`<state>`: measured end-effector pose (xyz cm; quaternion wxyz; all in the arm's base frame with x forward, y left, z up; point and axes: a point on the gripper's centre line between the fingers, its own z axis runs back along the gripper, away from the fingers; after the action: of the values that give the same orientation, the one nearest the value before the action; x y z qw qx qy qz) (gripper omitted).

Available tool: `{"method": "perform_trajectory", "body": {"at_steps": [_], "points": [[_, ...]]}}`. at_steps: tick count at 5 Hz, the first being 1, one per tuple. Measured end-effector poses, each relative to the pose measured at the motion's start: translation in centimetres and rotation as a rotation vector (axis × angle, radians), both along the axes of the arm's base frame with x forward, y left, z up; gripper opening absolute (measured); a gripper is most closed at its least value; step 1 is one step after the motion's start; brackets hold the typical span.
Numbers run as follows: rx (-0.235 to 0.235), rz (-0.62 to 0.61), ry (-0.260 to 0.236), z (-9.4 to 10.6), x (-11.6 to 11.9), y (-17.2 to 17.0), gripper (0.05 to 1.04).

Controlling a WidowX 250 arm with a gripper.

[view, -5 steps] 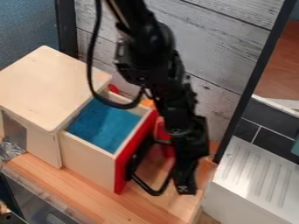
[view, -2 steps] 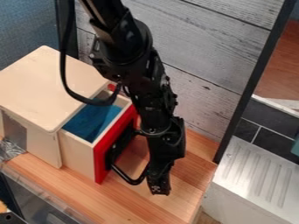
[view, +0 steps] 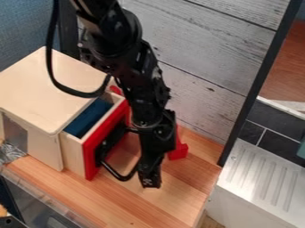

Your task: Closed the drawer

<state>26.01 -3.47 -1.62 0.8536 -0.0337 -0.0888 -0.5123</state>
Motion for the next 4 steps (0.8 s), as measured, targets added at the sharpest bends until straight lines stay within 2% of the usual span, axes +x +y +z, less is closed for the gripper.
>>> {"method": "perform_trajectory", "body": {"at_steps": [1,2,3,4], "points": [[0.043,0.038,0.024,0.0,0.2,1.0,1.001],[0.118,0.074,0.115,-0.8,0.4,2.2,1.001],[0.104,0.142,0.159,-1.0,0.8,3.9,1.001],[0.102,0.152,0.165,-1.0,0.7,4.1,1.001]]}}
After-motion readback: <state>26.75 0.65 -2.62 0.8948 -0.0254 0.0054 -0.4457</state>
